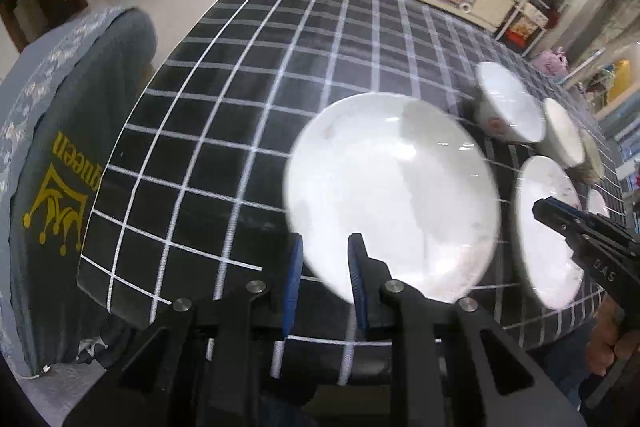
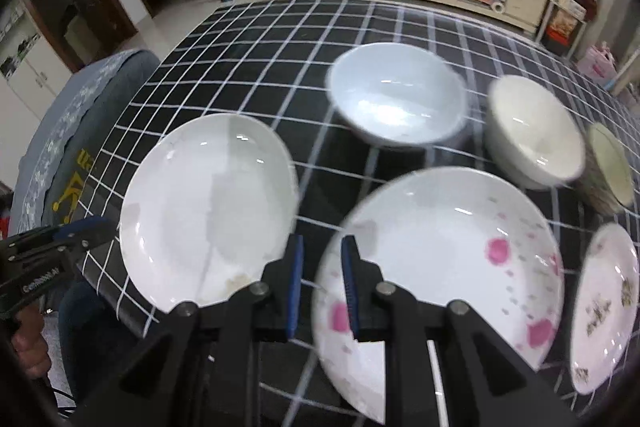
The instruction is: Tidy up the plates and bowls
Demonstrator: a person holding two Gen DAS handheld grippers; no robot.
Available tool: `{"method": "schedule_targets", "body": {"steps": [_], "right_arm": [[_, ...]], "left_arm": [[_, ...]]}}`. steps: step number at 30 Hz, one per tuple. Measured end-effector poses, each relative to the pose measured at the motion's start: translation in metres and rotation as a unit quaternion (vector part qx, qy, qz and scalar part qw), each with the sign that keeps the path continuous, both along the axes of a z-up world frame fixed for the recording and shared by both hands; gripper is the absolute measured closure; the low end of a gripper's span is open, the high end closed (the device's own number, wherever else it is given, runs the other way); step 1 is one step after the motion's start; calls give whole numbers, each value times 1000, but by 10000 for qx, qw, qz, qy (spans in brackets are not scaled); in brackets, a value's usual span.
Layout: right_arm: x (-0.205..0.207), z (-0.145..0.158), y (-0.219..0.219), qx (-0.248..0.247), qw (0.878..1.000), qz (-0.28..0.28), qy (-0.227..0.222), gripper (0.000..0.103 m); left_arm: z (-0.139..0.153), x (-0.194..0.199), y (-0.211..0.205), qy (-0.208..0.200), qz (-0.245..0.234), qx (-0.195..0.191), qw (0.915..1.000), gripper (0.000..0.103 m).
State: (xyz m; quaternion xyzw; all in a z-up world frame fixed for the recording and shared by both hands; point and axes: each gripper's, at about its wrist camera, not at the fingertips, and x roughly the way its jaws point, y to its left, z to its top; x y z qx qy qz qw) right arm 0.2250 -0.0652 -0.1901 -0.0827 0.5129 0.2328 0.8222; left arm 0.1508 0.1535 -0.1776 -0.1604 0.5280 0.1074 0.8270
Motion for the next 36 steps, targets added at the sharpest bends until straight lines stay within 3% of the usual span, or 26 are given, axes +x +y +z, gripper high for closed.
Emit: {"method": "schedule_targets", "body": {"steps": [8, 17, 29, 36], "right_arm": [[-13, 16, -58, 80, 9988, -466, -101, 77], [-14, 14, -113, 44, 9947, -1006, -205, 56], [3, -8, -152, -22, 9913, -1317, -22, 53], [17, -18, -152, -24, 9915, -1297, 32, 53]], "left_arm": [[20, 12, -68, -223, -766, -258, 9965, 82], [15, 33, -121, -192, -1407, -288, 9895, 75], [-18, 70, -145, 198, -1644, -146, 9861, 74], [-34, 85, -149, 297, -1694, -207, 9849, 74]]}}
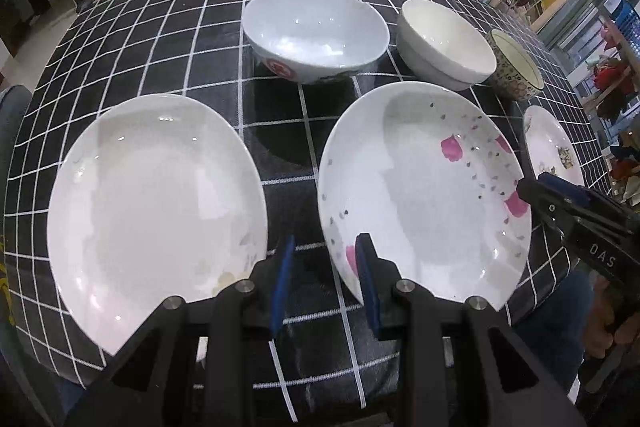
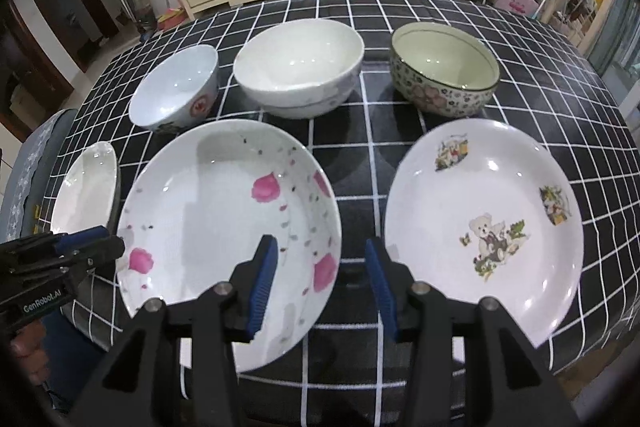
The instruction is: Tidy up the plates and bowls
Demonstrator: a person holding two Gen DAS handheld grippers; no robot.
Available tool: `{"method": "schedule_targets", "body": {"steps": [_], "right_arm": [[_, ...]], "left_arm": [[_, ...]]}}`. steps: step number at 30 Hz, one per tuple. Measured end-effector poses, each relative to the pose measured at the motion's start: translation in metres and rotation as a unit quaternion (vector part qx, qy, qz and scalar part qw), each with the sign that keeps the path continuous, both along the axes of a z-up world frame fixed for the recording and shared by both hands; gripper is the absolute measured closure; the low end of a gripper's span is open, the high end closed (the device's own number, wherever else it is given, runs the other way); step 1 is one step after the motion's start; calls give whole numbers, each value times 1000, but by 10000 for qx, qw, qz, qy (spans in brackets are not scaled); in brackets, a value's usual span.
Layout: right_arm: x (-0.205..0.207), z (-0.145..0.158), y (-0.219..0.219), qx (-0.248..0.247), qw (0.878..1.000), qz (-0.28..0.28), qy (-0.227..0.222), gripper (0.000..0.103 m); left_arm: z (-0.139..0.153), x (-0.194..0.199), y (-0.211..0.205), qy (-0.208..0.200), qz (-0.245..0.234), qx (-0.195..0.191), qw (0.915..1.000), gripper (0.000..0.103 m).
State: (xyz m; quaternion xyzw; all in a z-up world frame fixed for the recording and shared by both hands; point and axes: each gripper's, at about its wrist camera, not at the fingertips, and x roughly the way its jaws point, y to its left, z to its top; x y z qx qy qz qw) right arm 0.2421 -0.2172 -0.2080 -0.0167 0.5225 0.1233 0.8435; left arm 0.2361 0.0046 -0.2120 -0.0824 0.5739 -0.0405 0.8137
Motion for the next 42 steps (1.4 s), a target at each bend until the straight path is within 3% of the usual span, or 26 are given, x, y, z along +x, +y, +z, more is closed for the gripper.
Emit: {"method": "schedule_targets", "body": {"steps": [5, 11, 13, 16, 26, 29, 33, 42], "right_arm": [[10, -8, 1, -131, 9999, 8, 52, 53], [13, -16, 6, -249, 9996, 75, 118, 53], [14, -17, 8, -235, 9996, 69, 147, 67], [13, -23, 9, -268, 9992, 70, 271, 77], [5, -25, 15, -514, 9986, -13, 151, 77], [2, -25, 16, -427, 9988, -87, 215, 77], [-8, -24, 15, -294, 9991, -172, 269, 77], [-22, -7, 32, -198, 9997, -35, 135, 77]], "left_arm": [[-10, 9, -1, 124, -31, 1, 9999, 76], [-14, 15, -3, 177, -117, -169, 9996, 92], [-13, 15, -6, 174, -137, -59, 9997, 92], [-13, 15, -4, 154, -107, -123, 9997, 92], [-15, 13, -7, 115, -53, -100, 9999, 92], [-14, 9, -10, 69, -96, 28, 9999, 92], [-14, -2, -5, 90, -55, -200, 9997, 91], [1, -28, 10, -21, 73, -144, 9999, 91]]}}
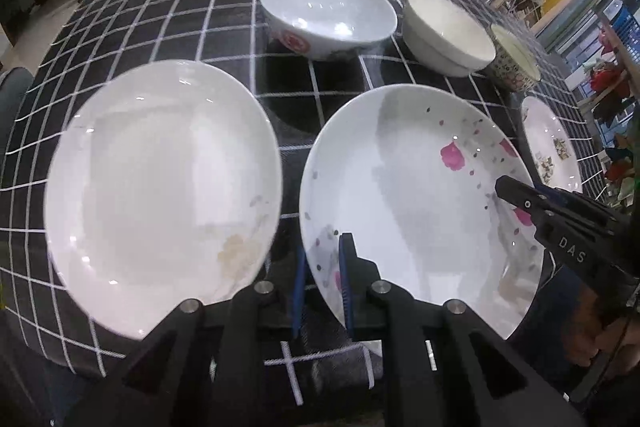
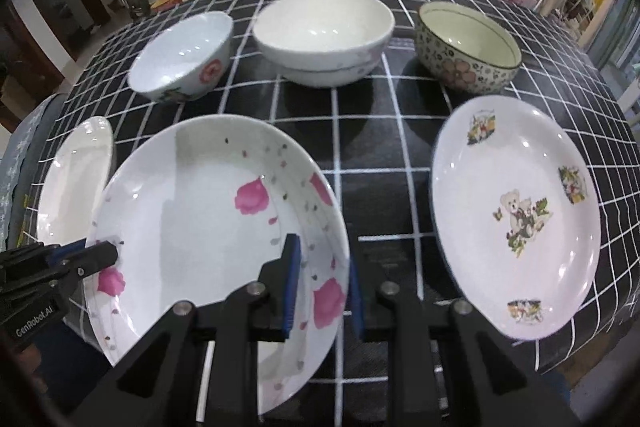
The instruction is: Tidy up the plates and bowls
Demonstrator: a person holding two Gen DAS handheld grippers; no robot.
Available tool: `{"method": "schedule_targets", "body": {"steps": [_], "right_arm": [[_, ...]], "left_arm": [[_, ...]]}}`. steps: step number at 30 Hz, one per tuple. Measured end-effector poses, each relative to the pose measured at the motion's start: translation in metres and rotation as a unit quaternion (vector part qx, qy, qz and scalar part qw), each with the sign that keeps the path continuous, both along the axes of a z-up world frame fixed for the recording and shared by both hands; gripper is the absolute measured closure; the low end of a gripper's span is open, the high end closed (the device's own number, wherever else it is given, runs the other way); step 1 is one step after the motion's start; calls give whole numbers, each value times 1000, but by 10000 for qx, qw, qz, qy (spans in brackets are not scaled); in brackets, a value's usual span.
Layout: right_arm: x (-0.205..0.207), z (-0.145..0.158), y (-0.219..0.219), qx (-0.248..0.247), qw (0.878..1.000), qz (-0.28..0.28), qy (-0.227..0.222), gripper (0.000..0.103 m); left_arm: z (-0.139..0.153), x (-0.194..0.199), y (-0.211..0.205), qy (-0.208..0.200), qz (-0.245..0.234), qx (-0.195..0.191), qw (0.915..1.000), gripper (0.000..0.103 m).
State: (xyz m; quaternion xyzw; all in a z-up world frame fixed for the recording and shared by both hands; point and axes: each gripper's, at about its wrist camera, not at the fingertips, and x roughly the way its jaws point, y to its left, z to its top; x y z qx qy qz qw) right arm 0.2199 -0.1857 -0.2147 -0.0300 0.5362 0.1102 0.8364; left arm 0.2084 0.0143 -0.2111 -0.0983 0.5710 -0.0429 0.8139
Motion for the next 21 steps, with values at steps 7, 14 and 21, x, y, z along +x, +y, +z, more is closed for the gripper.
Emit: {"method": "schedule_targets", "body": {"steps": [7, 14, 21], "right_arm": [[-8, 23, 25, 118, 9994, 257, -178, 77], [-5, 24, 79, 89, 9974, 691, -158, 77], [-3, 13, 122, 33, 9952, 972, -77, 77]], "left_arm": [[33, -16, 28, -339, 184, 143, 9992, 91], [38, -33, 76, -278, 626, 261, 9973, 91], [31, -51, 117, -130, 1003, 307, 9944, 91]]}}
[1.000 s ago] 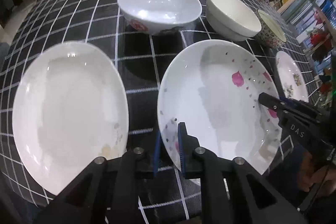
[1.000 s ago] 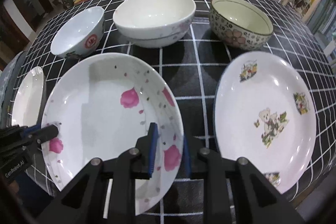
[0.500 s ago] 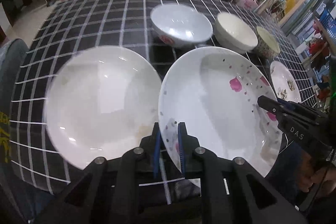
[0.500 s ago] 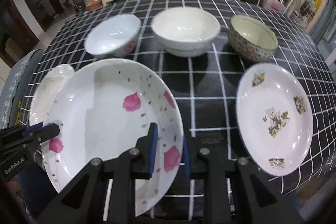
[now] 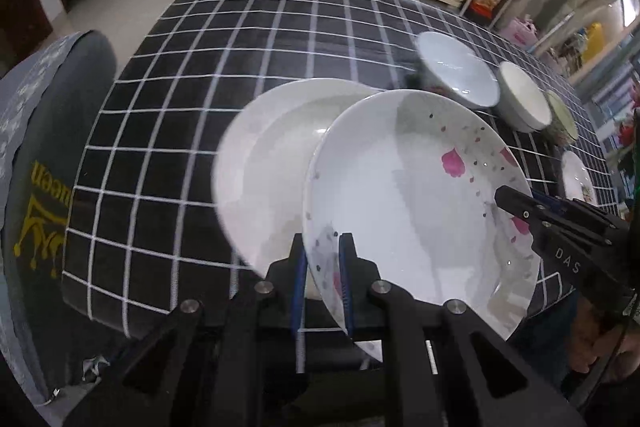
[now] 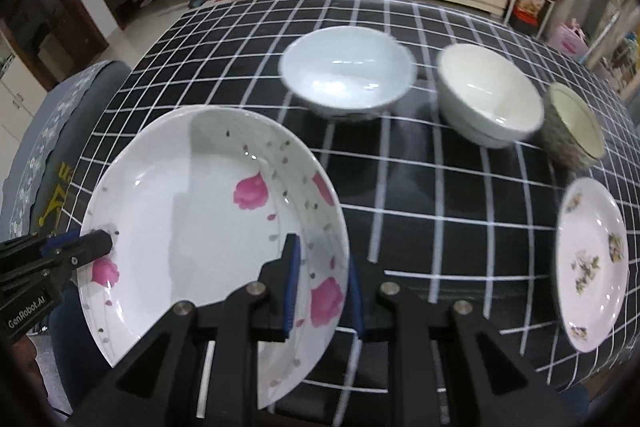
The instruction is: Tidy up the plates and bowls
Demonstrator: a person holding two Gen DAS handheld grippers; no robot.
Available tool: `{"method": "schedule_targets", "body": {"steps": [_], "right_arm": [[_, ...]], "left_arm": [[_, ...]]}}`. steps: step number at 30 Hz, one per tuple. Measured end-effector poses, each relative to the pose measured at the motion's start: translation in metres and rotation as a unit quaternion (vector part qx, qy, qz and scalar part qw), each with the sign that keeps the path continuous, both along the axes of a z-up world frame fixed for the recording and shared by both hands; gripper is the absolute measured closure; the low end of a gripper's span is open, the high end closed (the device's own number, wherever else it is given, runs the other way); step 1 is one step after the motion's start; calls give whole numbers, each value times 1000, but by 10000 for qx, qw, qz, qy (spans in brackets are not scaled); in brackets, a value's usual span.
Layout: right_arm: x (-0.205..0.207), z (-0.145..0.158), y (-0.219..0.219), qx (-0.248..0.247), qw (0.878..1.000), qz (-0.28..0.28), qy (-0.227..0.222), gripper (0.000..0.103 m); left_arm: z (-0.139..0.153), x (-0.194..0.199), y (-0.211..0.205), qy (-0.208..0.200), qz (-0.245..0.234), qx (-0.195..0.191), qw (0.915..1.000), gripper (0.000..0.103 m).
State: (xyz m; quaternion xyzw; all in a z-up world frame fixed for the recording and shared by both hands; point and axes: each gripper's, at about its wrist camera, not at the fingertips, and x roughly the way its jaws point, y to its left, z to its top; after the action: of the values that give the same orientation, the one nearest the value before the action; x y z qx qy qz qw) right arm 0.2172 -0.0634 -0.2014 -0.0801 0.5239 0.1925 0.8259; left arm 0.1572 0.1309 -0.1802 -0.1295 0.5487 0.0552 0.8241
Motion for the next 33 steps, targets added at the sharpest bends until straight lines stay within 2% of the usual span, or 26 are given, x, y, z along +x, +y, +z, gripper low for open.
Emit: {"method": "schedule_targets", "body": {"steps": [6, 12, 33], "right_arm": [[0, -6, 31, -168, 9996, 243, -44, 77], [4, -10, 48, -256, 9990, 364, -53, 77], [17, -21, 69, -549, 9974, 462, -110, 77]], "left_arm": [[-4, -6, 29, 63, 209, 70, 9997, 91], [-8, -1, 41, 71, 315, 99, 9994, 91], [-31, 20, 56, 209, 399, 188, 9988, 91]]}}
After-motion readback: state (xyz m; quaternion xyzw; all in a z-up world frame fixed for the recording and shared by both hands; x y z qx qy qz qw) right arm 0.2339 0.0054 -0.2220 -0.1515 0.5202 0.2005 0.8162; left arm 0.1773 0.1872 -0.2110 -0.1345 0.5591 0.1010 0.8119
